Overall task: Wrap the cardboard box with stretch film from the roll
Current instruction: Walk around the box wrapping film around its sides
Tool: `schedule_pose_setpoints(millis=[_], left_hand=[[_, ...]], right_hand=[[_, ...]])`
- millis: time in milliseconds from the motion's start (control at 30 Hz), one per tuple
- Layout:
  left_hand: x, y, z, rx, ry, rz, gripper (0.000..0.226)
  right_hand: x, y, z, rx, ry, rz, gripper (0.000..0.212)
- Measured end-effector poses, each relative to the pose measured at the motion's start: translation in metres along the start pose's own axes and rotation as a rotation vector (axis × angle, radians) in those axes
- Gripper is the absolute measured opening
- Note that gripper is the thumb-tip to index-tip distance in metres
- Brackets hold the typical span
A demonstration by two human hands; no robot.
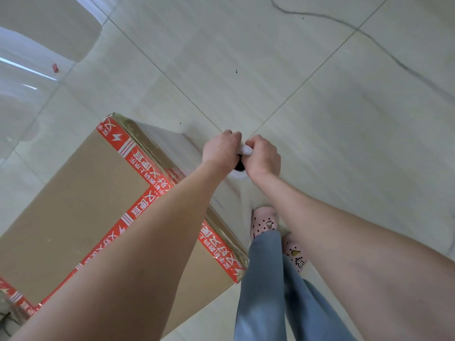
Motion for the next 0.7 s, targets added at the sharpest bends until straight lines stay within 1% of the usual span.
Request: schedule_pose_setpoints(millis=[67, 133, 167, 233, 267, 333, 400, 433, 567, 633, 700], left_hand=[[-0.002, 0.005, 0.01, 0.076, 0.08, -0.026, 0.014], [-0.004, 0.009, 0.02, 0.153, 0.172, -0.055, 0.013], [-0.005, 0.01, 0.025, 0.2, 0.224, -0.062, 0.015], [-0.007, 0.012, 0.036, 0.294, 0.334, -0.062, 0.018], [-0.008, 0.013, 0.04, 0.327, 0.385, -0.047, 0.021], [-0.009, 0.014, 0.047, 0.339, 0.433, -0.001, 0.025], [-0.01, 0.018, 0.05, 0.282, 0.39, 0.037, 0.025], [-0.011, 0.02, 0.049, 0.242, 0.341, 0.048, 0.025], [-0.019, 0.026, 0.04, 0.042, 0.066, 0.058, 0.039], [-0.023, 0.028, 0.038, -0.025, 0.019, 0.047, 0.038], [-0.028, 0.03, 0.038, -0.056, 0.038, 0.026, 0.032]], right_hand=[[-0.003, -0.001, 0.01, -0.034, 0.049, -0.017, 0.02], [-0.006, -0.002, 0.021, -0.077, 0.04, -0.036, 0.023], [-0.007, -0.001, 0.025, -0.094, -0.002, -0.028, 0.028], [-0.01, -0.002, 0.028, -0.108, -0.112, 0.045, 0.039], [-0.011, -0.002, 0.029, -0.11, -0.152, 0.091, 0.042], [-0.013, -0.004, 0.032, -0.129, -0.183, 0.124, 0.037], [-0.013, -0.006, 0.035, -0.147, -0.181, 0.102, 0.029], [-0.013, -0.007, 0.037, -0.153, -0.181, 0.095, 0.026], [-0.016, -0.01, 0.043, -0.162, -0.178, 0.086, 0.014], [-0.02, -0.011, 0.046, -0.124, -0.158, 0.081, 0.012], [-0.025, -0.009, 0.049, -0.069, -0.11, 0.083, 0.014]])
Point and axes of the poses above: each hand's wrist, its own x-axis away from the middle knuckle, its own y-axis out of the back of the hand, z = x × y, the point moved 1 cm from there along -x, towards the middle knuckle, and after that the axes turned 2 degrees about z, right-handed, at the moved point
